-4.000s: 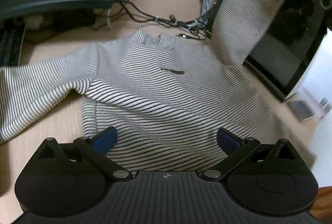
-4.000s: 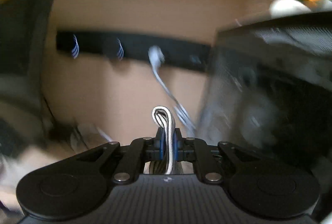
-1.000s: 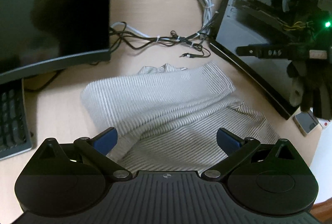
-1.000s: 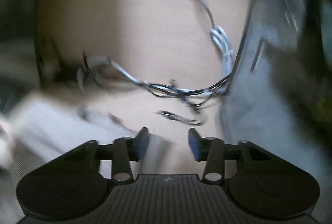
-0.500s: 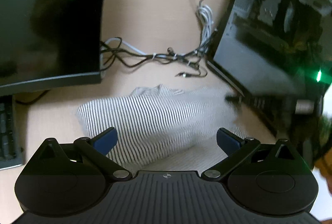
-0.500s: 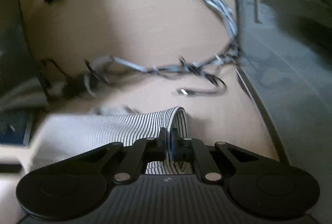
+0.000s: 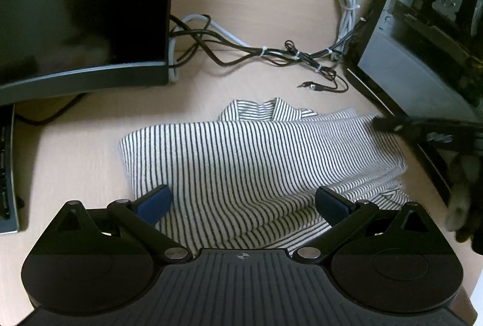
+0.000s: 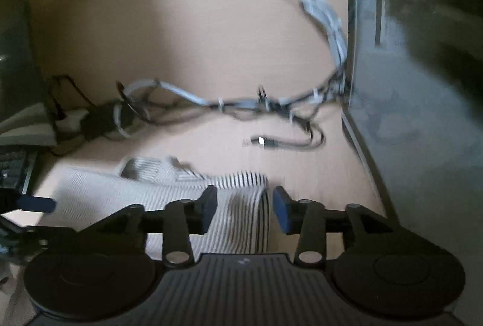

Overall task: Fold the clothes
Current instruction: 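Grasp the shirt edge with the right tool, fold toward the middle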

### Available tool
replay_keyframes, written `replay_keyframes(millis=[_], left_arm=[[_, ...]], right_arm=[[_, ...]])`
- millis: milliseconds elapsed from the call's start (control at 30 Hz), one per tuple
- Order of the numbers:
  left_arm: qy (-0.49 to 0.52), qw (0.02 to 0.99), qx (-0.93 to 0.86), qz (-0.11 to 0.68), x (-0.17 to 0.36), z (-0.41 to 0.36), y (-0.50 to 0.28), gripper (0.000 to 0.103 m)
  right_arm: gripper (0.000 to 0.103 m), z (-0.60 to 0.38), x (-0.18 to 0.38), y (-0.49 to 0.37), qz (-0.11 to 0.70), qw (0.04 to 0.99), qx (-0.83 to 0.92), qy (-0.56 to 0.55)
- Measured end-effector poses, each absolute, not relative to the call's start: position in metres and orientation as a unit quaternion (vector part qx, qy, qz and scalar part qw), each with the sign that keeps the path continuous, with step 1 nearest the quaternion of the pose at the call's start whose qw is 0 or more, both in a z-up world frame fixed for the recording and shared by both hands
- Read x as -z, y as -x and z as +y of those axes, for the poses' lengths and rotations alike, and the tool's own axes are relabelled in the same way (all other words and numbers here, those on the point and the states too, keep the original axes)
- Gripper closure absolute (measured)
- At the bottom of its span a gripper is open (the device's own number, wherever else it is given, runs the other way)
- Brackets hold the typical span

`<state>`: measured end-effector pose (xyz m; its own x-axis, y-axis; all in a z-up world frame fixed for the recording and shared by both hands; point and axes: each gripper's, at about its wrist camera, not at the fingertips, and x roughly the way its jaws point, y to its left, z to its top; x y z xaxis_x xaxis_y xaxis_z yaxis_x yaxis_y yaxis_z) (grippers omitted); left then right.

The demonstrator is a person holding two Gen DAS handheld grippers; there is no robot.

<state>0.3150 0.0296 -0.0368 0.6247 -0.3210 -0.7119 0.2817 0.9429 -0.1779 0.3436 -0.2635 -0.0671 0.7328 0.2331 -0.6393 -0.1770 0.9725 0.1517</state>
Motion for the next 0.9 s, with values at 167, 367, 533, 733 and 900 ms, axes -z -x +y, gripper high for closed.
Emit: replay_keyframes(millis=[167,367,533,733,900], left_arm=[[0.025,0.902,0.166,0.399,0.039,0.033,-0.318,0.000],[0.025,0.904,0.144,0.401,0.047,0.040,-0.324,0.000],[0.018,0.904,0.139,0.405,0.047,0.044,-0.322,0.000],[0.053,0.900,0.128,0.413,0.040,0.052,-0.315,0.000],[0.087,0.895,0.117,0.422,0.035,0.063,-0.299,0.000]], right_arm=[[0.090,-0.249,0.062,-0.338,0.310,0.939,-0.148,-0.014],[0.090,-0.250,0.058,-0.349,0.307,0.940,-0.148,0.001],[0.076,-0.259,0.085,-0.349,0.353,0.927,-0.126,0.001],[0.065,-0.245,0.033,-0.353,0.297,0.942,-0.155,0.012],[0.065,-0.209,0.046,-0.395,0.337,0.919,-0.203,-0.012]])
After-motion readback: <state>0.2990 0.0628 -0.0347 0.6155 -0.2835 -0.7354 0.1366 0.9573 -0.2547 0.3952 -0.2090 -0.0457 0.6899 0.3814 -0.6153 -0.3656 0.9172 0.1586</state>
